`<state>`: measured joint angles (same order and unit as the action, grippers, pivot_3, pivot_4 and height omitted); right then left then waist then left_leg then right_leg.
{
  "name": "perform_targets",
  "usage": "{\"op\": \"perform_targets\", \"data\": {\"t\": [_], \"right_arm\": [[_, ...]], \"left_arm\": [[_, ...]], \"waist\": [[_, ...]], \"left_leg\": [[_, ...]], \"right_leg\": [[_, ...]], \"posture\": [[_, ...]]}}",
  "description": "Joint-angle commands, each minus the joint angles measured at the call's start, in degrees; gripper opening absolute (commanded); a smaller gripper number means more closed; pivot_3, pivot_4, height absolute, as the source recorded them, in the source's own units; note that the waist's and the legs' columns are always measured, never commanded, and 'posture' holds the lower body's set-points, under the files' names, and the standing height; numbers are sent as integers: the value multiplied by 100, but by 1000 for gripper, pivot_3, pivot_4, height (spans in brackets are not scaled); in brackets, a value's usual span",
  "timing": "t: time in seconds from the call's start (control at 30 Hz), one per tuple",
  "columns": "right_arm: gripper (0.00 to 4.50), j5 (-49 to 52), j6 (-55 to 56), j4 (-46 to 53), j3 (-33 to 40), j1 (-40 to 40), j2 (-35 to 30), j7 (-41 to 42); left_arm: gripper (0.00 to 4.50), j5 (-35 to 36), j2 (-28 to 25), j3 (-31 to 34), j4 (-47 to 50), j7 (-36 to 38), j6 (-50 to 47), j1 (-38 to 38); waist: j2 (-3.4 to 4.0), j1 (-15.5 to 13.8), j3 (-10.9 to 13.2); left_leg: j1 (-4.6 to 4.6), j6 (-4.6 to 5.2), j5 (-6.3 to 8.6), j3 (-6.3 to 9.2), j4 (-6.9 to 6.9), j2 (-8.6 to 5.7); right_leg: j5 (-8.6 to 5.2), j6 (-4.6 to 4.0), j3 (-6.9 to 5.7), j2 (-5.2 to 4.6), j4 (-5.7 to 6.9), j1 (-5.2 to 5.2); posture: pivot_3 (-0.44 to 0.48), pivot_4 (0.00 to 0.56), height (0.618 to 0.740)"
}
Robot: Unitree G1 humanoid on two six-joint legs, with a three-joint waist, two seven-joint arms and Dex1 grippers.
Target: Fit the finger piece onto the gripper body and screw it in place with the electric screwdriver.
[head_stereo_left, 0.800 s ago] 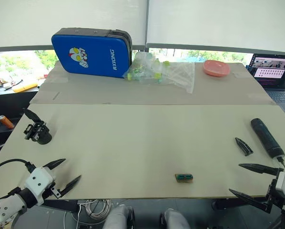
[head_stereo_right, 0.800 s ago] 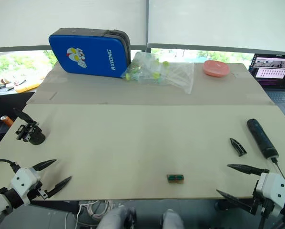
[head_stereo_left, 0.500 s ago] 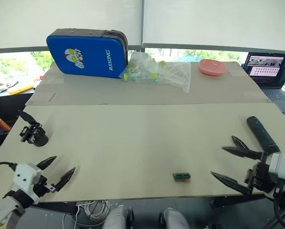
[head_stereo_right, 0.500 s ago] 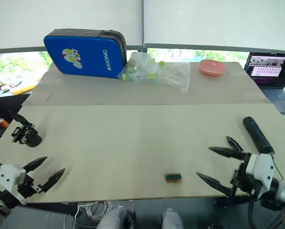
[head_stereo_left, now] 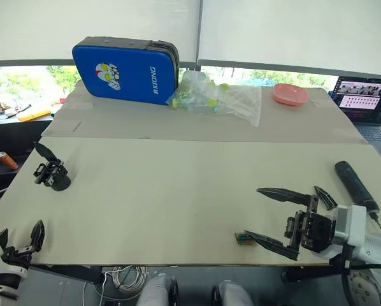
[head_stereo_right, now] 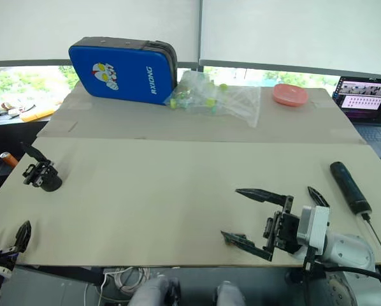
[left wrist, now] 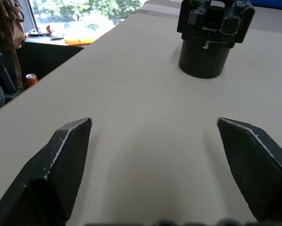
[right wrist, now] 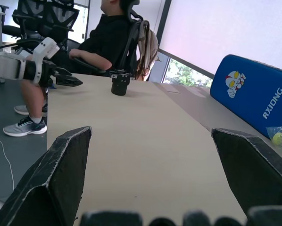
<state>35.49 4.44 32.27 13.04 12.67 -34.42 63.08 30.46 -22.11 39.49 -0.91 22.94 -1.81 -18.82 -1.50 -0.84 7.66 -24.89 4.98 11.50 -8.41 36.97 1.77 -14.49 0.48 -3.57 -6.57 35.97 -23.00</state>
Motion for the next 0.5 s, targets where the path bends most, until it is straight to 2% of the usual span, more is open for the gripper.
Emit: {"op": "perform_targets", "data": {"t": [0.03,0.2,0.5], "right_arm": [[4476,-54,206,46,-32,-60,10,11],[4476,-168,298,-63,-107,-181,69,-75],[4476,-260,392,-238,-109,-339,100,-117]], "left_arm": [[4500,-329,-221,-154,147,-260,-17,329],[4500,-775,-530,-422,-221,-516,-263,854],[4500,-1180,-851,-819,-1373,-368,-156,1895]], "waist": [[-2,8,-1],[-1,12,-1],[-1,9,-1]], "left_leg": [[0,0,0,0,0,0],[0,-8,-4,3,-2,2],[-1,-12,-5,3,-4,2]], "right_leg": [[6,11,-4,0,0,0],[10,14,-15,1,4,-2],[11,14,-26,-2,8,-6]], "posture": [[0,150,740],[0,150,740],[0,150,740]]}}
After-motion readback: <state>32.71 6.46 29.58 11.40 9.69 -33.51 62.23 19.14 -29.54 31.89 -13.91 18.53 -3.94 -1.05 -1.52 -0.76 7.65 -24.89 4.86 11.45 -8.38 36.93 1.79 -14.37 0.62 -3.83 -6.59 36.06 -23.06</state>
